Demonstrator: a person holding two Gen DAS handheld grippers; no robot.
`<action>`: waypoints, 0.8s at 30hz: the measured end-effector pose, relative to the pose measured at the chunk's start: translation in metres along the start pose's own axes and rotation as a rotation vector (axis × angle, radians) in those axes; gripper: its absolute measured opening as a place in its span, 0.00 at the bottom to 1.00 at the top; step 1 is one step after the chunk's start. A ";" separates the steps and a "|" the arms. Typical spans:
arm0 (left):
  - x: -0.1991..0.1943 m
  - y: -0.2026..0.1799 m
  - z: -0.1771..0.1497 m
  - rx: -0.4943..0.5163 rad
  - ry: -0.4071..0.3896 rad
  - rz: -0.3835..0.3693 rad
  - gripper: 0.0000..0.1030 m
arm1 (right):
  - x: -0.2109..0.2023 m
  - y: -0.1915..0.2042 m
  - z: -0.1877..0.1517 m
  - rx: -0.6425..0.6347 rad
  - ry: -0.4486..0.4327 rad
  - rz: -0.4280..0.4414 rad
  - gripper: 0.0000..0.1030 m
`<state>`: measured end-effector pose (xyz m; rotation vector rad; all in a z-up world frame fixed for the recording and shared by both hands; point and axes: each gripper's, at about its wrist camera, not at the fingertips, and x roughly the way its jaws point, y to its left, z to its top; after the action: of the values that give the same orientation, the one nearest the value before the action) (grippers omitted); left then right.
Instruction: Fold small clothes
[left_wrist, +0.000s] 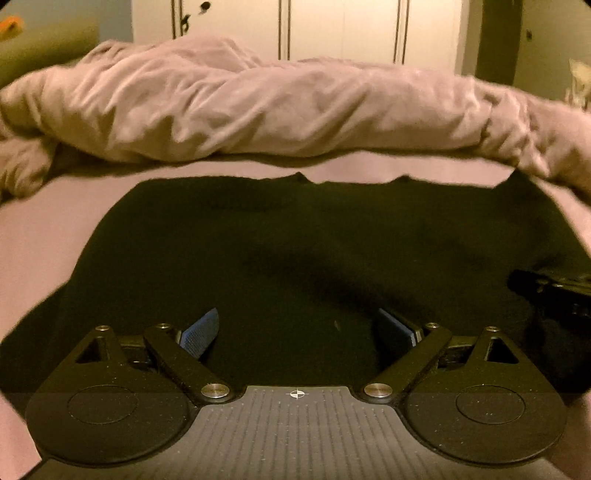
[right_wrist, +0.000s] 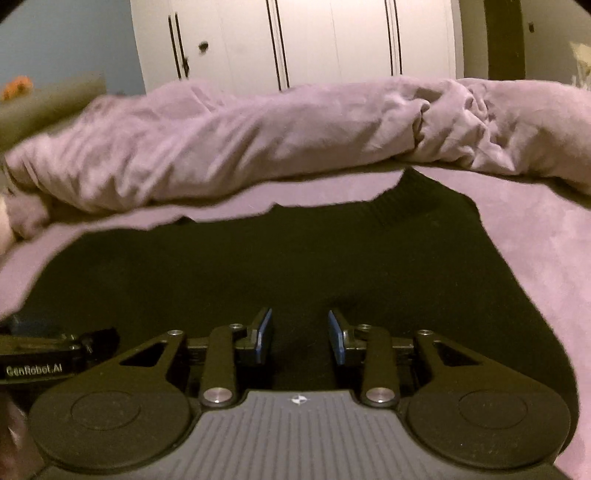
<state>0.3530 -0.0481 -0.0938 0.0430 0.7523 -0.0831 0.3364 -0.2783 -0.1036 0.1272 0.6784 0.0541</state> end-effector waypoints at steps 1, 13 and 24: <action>0.005 0.000 0.002 0.002 -0.001 0.004 0.94 | 0.003 0.000 -0.002 -0.024 0.000 -0.009 0.29; 0.036 0.031 0.021 0.017 0.008 0.123 0.95 | 0.010 -0.025 0.014 -0.051 -0.073 -0.093 0.29; 0.068 0.068 0.057 0.047 -0.026 0.253 0.94 | 0.043 -0.078 0.062 -0.007 -0.067 -0.234 0.30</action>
<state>0.4468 0.0118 -0.0981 0.1807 0.7139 0.1399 0.4099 -0.3579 -0.0930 0.0420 0.6227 -0.1718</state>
